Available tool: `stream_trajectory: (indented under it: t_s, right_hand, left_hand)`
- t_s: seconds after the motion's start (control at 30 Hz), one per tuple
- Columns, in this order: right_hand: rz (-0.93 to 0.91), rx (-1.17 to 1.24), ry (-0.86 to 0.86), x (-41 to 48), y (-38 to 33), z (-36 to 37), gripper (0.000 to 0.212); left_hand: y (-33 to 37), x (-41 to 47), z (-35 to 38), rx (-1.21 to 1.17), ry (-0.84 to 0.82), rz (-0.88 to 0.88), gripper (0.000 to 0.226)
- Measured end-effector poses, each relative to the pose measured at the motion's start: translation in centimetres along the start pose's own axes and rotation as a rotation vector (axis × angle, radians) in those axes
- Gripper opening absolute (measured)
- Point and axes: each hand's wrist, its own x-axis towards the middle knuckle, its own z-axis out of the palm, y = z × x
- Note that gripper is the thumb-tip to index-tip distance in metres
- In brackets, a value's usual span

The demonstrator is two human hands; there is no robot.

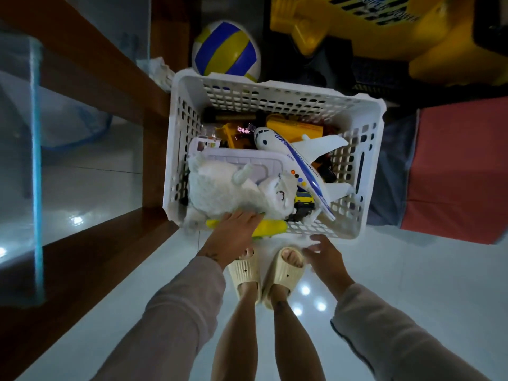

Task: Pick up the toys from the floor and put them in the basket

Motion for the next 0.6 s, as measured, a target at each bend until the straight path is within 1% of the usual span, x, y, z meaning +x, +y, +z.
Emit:
stream_trajectory:
  t_s: [0.07, 0.1, 0.17, 0.2, 0.23, 0.3, 0.37, 0.43, 0.5, 0.53, 0.57, 0.6]
  right_hand:
    - [0.052, -0.022, -0.047, -0.2, 1.3, 0.0, 0.023]
    - [0.058, -0.042, -0.066, -0.3, 2.0, 0.1, 0.013]
    - [0.076, -0.095, -0.093, -0.3, 3.2, 0.3, 0.004]
    - [0.103, -0.106, -0.11, -0.4, 3.6, 0.3, 0.006]
    - [0.124, -0.099, -0.12, -0.5, 3.9, 0.4, 0.013]
    - [0.151, -0.085, -0.15, -0.6, 4.1, 0.5, 0.017]
    - [0.148, -0.054, -0.173, -0.9, 4.1, 0.3, 0.017]
    - [0.134, 0.006, -0.194, -1.5, 3.7, 0.0, 0.018]
    - [0.166, 0.095, -0.193, -2.4, 3.6, -0.6, 0.02]
    - [0.171, 0.148, -0.19, -3.4, 3.4, -1.2, 0.02]
    - [0.165, 0.233, -0.184, -4.3, 3.4, -1.9, 0.018]
    - [0.154, 0.313, -0.144, -5.5, 3.3, -2.9, 0.015]
  left_hand:
    - [0.8, 1.2, 0.6, 0.035, -0.018, 0.04, 0.067]
    - [1.2, 1.7, 1.0, 0.085, 0.011, 0.072, 0.062]
    - [1.9, 2.5, 1.5, 0.116, 0.076, 0.121, 0.048]
    - [2.2, 2.7, 1.5, 0.113, 0.057, 0.133, 0.042]
    - [2.3, 2.8, 1.4, 0.152, 0.064, 0.113, 0.035]
    - [2.6, 2.9, 1.2, 0.209, 0.11, 0.045, 0.023]
    - [3.0, 2.7, 1.2, 0.232, 0.142, -0.022, 0.034]
    - [2.9, 2.7, 1.8, 0.225, 0.114, -0.088, 0.045]
    - [2.5, 2.4, 1.9, 0.129, -0.019, -0.096, 0.054]
    - [2.3, 1.7, 1.6, 0.1, -0.046, -0.108, 0.061]
    - [2.0, 0.6, 1.6, 0.083, -0.056, -0.139, 0.063]
    - [1.6, -0.8, 1.1, 0.044, -0.031, -0.199, 0.059]
